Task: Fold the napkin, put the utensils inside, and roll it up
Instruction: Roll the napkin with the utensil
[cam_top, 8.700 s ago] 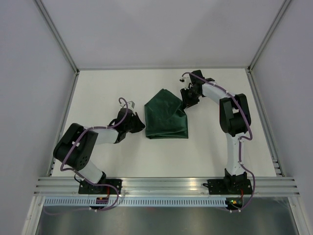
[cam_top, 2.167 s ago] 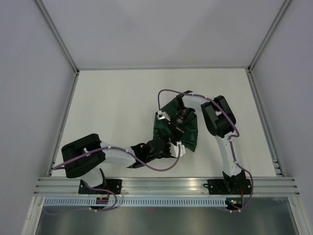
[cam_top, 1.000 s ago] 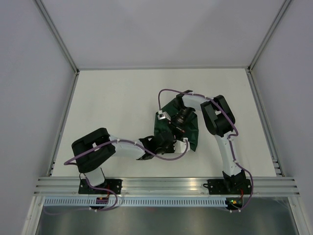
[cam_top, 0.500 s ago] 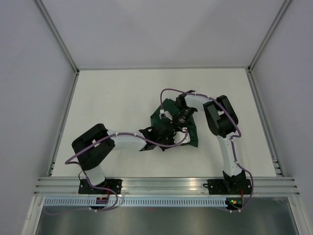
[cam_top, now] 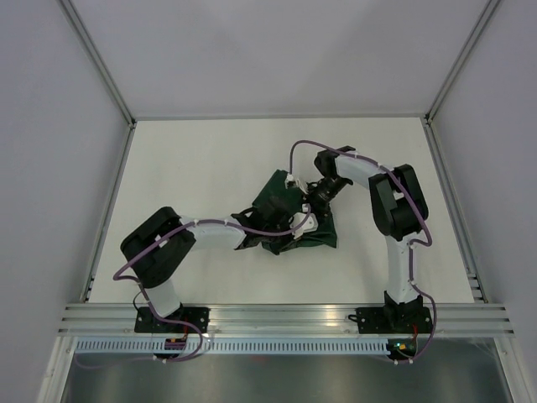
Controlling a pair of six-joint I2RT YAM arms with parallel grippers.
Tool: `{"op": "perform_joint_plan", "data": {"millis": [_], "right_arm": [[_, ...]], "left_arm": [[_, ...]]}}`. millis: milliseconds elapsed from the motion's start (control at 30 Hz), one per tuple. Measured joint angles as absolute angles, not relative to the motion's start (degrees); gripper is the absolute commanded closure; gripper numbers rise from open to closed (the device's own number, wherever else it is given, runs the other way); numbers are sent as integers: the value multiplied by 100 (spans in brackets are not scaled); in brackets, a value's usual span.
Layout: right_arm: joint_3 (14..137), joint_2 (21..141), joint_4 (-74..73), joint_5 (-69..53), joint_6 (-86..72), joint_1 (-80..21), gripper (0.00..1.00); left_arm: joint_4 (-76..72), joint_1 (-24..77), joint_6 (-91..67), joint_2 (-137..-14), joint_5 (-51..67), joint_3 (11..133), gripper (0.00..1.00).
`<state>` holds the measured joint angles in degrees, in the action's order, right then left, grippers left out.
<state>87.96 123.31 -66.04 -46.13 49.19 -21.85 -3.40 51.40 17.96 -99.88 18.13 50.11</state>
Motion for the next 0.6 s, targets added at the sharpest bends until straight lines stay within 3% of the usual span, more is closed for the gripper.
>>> {"op": "perform_joint_plan", "data": {"millis": [300, 600], "right_arm": [[8331, 11340, -6139, -4617, 4904, -1774, 51], [6617, 9577, -4768, -4313, 4884, -1673, 48]], "left_arm": [[-298, 4716, 1450, -10095, 2633, 5037, 98], [-143, 4132, 1002, -10626, 3868, 5448, 98]]}}
